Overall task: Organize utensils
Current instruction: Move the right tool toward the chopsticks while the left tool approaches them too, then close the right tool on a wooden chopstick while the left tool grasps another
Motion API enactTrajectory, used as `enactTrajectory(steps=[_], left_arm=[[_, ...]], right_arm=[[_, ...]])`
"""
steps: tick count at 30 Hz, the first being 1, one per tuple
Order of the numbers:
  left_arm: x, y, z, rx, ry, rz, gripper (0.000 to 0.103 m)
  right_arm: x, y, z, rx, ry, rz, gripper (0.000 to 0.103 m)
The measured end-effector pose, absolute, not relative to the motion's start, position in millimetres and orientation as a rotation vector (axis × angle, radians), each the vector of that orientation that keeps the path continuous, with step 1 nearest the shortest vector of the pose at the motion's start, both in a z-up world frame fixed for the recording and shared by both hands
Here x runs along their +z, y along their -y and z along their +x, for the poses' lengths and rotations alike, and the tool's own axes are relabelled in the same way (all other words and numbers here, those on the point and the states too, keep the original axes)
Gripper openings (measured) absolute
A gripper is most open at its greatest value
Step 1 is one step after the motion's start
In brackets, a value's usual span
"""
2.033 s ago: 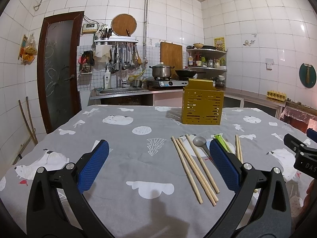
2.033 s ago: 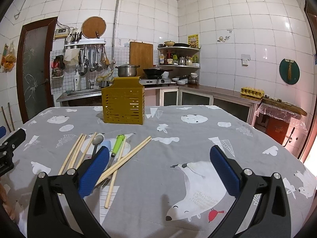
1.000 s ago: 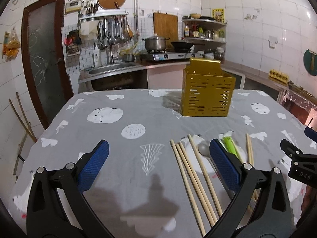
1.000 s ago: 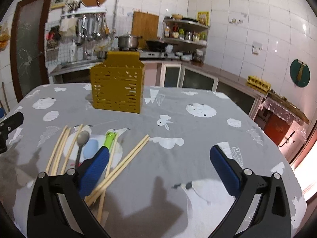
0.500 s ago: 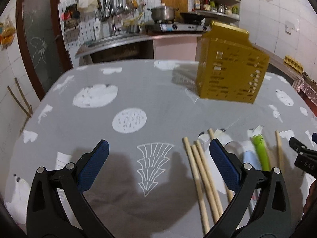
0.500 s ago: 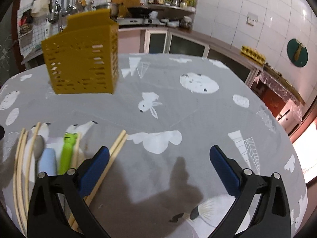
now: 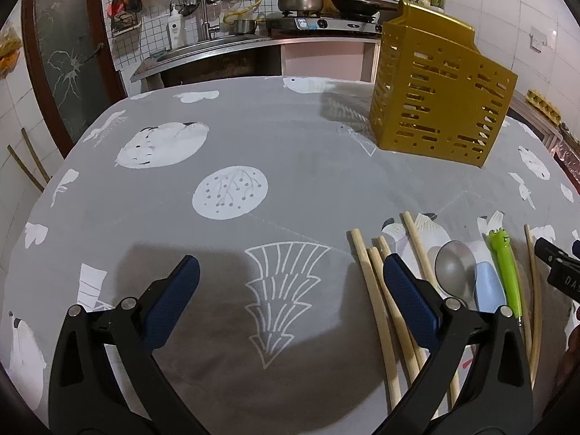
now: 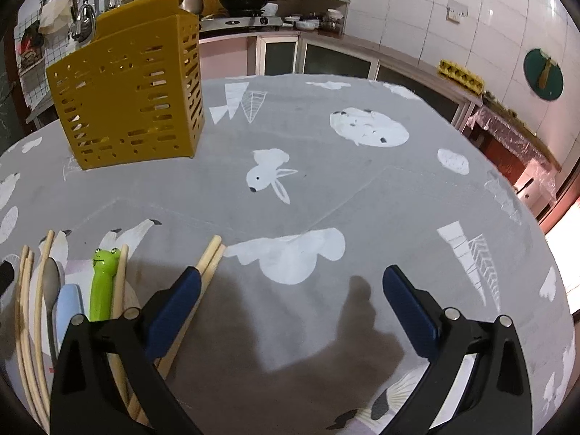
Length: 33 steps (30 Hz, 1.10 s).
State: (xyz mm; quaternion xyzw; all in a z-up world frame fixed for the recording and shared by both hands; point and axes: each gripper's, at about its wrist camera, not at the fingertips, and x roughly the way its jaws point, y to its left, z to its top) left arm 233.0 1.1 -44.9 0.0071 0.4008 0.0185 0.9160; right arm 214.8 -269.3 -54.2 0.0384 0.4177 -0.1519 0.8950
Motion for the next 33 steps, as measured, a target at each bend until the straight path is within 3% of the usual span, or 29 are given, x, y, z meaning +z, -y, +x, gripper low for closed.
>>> enactTrajectory(steps=[23,25,33], left_arm=[[-49.5,-0.9,233.8,0.049,-0.843,0.014,0.097],[-49.6,-0.9,233.8,0.048,-0.844,0.012,0.097],[-53.8,0.5,239.8,0.03,-0.885,0.007,0.091]], right_arm=[[-58.9,264.5,223.6,-0.292,-0.927,0.201,0.066],[-58.5,258.9,224.1,-0.291,-0.924,0.172,0.061],[-55.4,248.7,234.8,-0.205,-0.927,0.12,0.025]])
